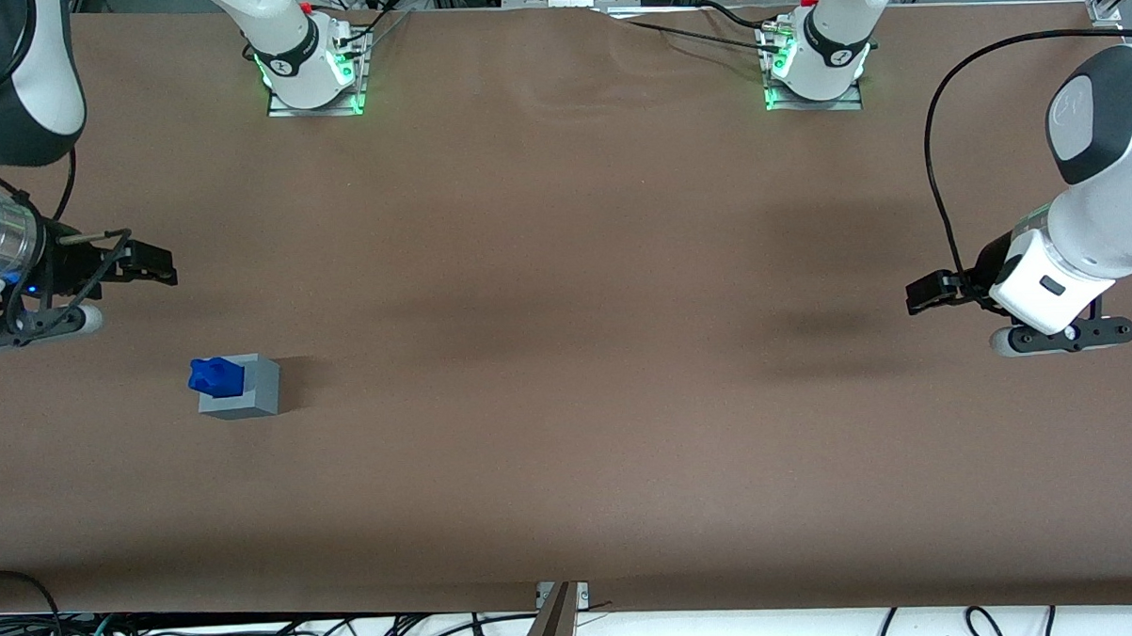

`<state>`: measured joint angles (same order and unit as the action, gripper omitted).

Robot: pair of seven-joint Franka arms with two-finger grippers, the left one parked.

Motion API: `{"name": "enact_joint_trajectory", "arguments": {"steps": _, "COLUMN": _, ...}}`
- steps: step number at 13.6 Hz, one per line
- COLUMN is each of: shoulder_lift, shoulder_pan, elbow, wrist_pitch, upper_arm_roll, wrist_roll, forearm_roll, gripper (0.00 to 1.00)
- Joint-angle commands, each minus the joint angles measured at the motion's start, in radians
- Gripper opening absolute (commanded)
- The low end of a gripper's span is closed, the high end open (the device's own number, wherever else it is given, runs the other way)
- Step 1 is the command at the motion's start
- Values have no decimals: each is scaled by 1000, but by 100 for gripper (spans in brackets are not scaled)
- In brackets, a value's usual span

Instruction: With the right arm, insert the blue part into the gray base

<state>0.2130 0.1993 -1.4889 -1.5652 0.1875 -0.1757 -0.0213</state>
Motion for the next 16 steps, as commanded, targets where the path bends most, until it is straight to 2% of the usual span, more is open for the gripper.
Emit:
{"name": "enact_joint_trajectory", "arguments": {"steps": 1, "shoulder_lift": -101, "shoulder_pan": -90, "elbow": -114, "wrist_pitch": -22, "upper_arm_roll": -83, "wrist_roll": -7, "forearm_roll": 17, "gripper": 99}}
{"name": "enact_joint_trajectory", "arguments": {"steps": 3, "shoulder_lift": -139, "shoulder_pan": -135, "elbow": -167, "wrist_pitch": -41, "upper_arm_roll": -131, "wrist_roll": 2, "forearm_roll": 72, "gripper": 99}}
{"name": "enact_joint_trajectory", "arguments": {"steps": 6, "shoulder_lift": -222, "shoulder_pan": -170, "elbow": -211, "wrist_pitch": -117, "upper_arm_roll": -169, "wrist_roll": 25, "forearm_roll": 75, "gripper": 99}}
{"name": "enact_joint_trajectory", "arguments": {"steps": 8, "shoulder_lift": -230, "shoulder_pan": -184, "elbow": -218, "wrist_pitch": -134, "upper_arm_roll": -171, "wrist_roll": 22, "forearm_roll": 63, "gripper": 99}}
{"name": "enact_joint_trajectory", "arguments": {"steps": 11, "shoulder_lift": -224, "shoulder_pan": -216, "elbow": -223, "wrist_pitch": -134, "upper_arm_roll": -172, "wrist_roll": 38, "forearm_roll": 8, "gripper": 99}}
{"name": "enact_joint_trajectory", "arguments": {"steps": 16, "shoulder_lift": -221, "shoulder_pan": -215, "elbow": -220, "wrist_pitch": -137, "upper_arm_roll": -174, "wrist_roll": 111, "forearm_roll": 11, "gripper": 99}}
